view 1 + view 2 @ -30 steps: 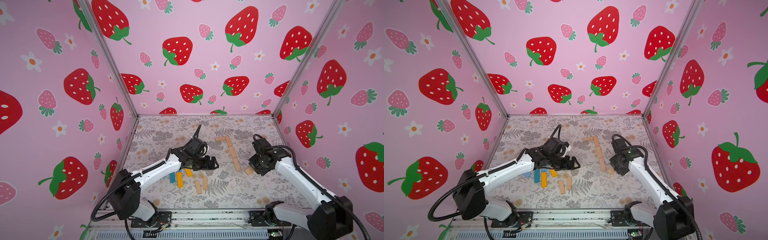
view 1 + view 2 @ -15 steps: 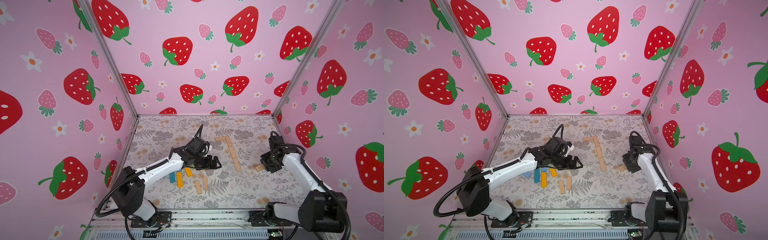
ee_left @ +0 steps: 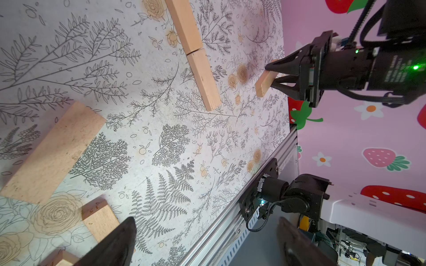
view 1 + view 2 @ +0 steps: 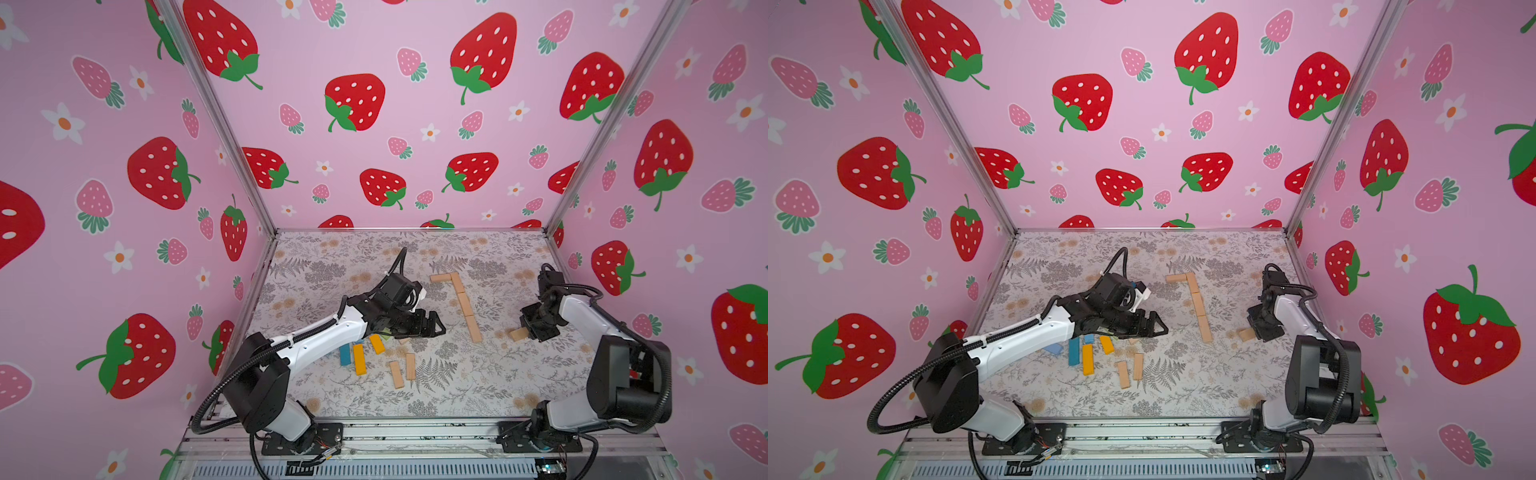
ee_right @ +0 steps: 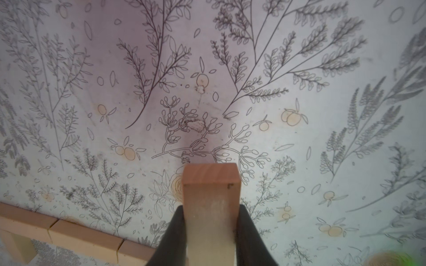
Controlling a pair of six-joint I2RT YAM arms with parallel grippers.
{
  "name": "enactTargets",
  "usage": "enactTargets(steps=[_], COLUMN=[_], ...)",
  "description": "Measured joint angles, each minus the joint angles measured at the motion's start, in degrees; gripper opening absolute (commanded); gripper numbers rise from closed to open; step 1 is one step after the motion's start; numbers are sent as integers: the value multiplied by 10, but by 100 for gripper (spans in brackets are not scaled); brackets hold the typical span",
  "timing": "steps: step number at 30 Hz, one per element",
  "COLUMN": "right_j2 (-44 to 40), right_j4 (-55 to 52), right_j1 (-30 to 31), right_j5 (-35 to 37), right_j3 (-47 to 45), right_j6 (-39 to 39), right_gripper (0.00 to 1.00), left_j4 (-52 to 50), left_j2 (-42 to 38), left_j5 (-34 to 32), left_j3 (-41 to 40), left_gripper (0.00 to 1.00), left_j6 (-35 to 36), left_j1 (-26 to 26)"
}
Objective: Assemble a giraffe with building blocks
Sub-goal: Assemble the building block at the center of the board.
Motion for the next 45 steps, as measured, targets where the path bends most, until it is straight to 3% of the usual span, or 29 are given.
enactTargets(steps=[21, 33, 45], right_j2=[71, 76, 68], right_j4=[74, 86, 91], right_j1=[55, 85, 101], right_j5=[-24, -24, -21], right_j3=[-5, 0, -11], right_j6=[28, 57, 73], right_gripper=[21, 41, 33], left_j4=[1, -4, -12], left_j2=[-2, -28, -34], left_j5=[0, -1, -1], left_j3=[-12, -19, -21], left_gripper=[95, 95, 95], left_j6=[0, 8, 10], left_j1=[5, 16, 18])
